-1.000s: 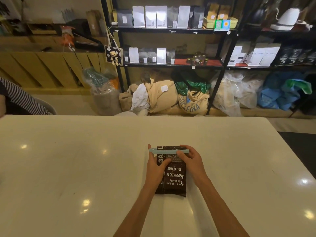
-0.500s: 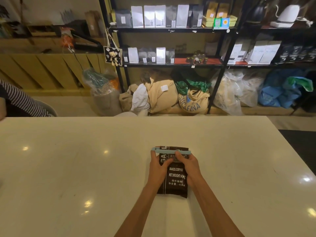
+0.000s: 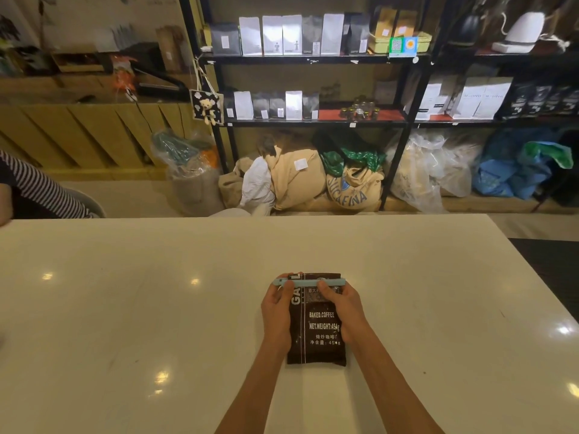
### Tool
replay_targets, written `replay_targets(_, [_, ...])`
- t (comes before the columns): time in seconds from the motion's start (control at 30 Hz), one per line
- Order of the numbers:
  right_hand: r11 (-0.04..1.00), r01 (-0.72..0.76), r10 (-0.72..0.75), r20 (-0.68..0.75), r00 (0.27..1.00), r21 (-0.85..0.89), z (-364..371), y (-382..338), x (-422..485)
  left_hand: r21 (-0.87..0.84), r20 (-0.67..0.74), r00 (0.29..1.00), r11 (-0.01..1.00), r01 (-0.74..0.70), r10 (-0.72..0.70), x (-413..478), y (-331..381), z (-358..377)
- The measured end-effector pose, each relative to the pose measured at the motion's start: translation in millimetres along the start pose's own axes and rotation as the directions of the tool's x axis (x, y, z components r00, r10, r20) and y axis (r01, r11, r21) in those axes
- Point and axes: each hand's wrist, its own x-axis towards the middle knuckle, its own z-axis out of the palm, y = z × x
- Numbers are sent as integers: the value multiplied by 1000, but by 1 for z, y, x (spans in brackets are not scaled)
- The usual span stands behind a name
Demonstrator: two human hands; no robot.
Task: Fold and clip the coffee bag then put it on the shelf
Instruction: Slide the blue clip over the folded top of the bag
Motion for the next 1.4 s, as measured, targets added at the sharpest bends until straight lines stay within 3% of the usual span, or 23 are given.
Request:
replay_targets(0.57, [1000,5,-5,14,1000,10,-2,3,3,-22,-121,992,999,-35,33,3,-2,4])
replay_targets(0.67, [1000,22,-22,8,1000,-8,-1,3,2,41,-80,994,997,-65,68,2,0,4])
replay_targets(0.83, [982,162,-166,-26,986,-98,0,-1,-1,342,189,981,935,-94,30,-10,-3,5])
replay_targets(0.9, [968,206,-207,10,978,-141,3,-6,-4,430,168,983,892,-140,74,-13,-4,3])
replay_targets(1.07, [908,220,-172,160,972,-357,12,4,-15,429,-18,970,878,-213,244,-2,9,-2])
replay_targets(1.2, [819,276,-340,-38,940,-503,14,12,-24,412,-29,958,877,-249,286,-11,15,6])
replay_targets(1.3, [727,304,-443,-83,893,-616,11,4,-21,227,-12,994,969,-101,107,-17,17,12])
replay_targets(1.4, [779,275,-445,-187,876,-564,8,2,-19,270,114,993,960,-68,38,-21,21,13])
